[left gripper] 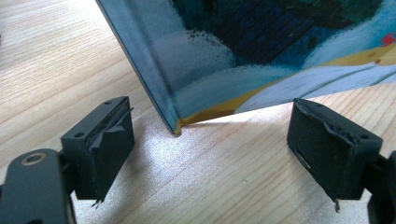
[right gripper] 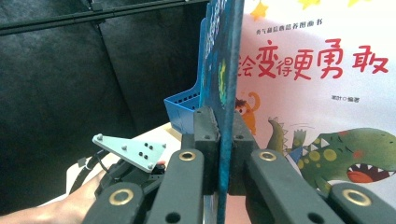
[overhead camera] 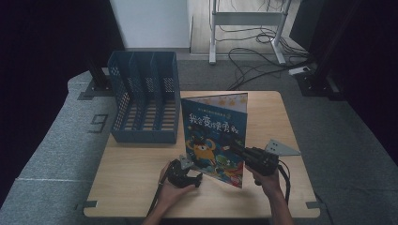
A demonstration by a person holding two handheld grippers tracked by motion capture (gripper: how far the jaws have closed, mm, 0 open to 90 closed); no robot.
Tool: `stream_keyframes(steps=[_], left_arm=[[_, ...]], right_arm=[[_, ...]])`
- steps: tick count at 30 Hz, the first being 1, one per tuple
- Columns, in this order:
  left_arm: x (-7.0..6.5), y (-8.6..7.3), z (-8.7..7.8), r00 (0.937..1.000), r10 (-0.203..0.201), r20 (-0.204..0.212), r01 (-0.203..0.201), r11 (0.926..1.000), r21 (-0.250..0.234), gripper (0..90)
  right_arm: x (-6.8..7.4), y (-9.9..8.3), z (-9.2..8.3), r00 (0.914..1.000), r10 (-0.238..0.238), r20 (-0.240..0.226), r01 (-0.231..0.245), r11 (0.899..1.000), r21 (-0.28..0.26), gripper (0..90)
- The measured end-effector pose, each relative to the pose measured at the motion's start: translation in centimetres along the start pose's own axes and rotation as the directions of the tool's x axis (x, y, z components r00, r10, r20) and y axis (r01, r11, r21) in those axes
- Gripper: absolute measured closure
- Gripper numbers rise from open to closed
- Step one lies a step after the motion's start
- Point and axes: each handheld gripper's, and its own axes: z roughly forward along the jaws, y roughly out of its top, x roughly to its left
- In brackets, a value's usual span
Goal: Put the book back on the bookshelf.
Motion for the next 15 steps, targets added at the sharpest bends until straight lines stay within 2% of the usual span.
stream_keyframes(steps=[9,15], left_arm=[[0.06,0.12,0.12,1.0000,-0.007,-0.005,0.007,1.0000,0.000,14.6],[0.07,0.12,0.13,0.9999,-0.009,-0.006,0.009,1.0000,-0.001,14.7]], right_arm=[[0.67,0.18,0.24,0.9990,-0.034,-0.028,0.034,0.999,0.001,85.9],[0.36,0.05,0.13,0.9989,-0.029,-0.037,0.029,1.000,0.000,85.9]])
